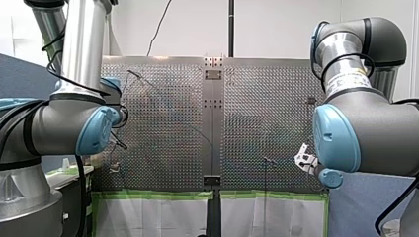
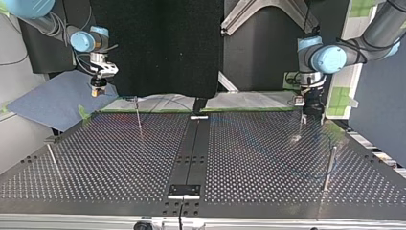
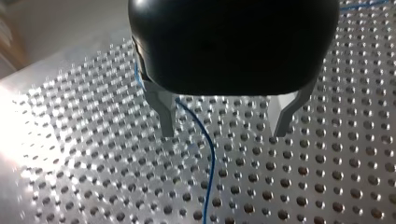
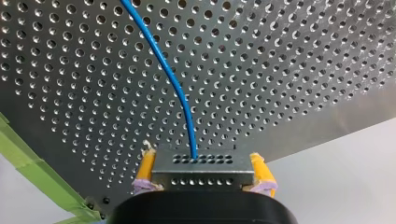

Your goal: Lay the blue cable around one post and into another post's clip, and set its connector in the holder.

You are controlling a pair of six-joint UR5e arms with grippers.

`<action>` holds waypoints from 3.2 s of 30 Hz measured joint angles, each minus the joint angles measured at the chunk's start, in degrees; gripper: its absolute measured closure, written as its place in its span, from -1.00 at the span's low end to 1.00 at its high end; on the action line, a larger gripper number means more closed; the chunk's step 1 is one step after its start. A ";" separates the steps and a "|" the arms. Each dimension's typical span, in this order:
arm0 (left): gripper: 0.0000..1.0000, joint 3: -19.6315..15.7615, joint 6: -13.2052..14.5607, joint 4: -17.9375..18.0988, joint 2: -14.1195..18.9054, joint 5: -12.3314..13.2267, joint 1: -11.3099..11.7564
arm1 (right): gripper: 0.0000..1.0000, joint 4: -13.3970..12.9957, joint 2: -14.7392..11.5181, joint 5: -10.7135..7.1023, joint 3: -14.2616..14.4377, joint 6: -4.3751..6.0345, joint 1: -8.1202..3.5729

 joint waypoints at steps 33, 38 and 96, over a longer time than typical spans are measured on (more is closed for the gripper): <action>-0.97 2.22 8.34 -9.42 16.93 4.73 0.49 | 1.00 -0.17 0.06 -0.09 -0.01 1.32 0.06; -0.97 4.56 10.75 -11.82 19.34 3.01 1.28 | 1.00 -0.62 0.02 -0.15 -0.01 1.93 0.07; -0.97 23.00 40.87 -41.95 26.24 -8.34 -5.20 | 1.00 -0.82 0.02 -0.26 -0.01 2.41 0.22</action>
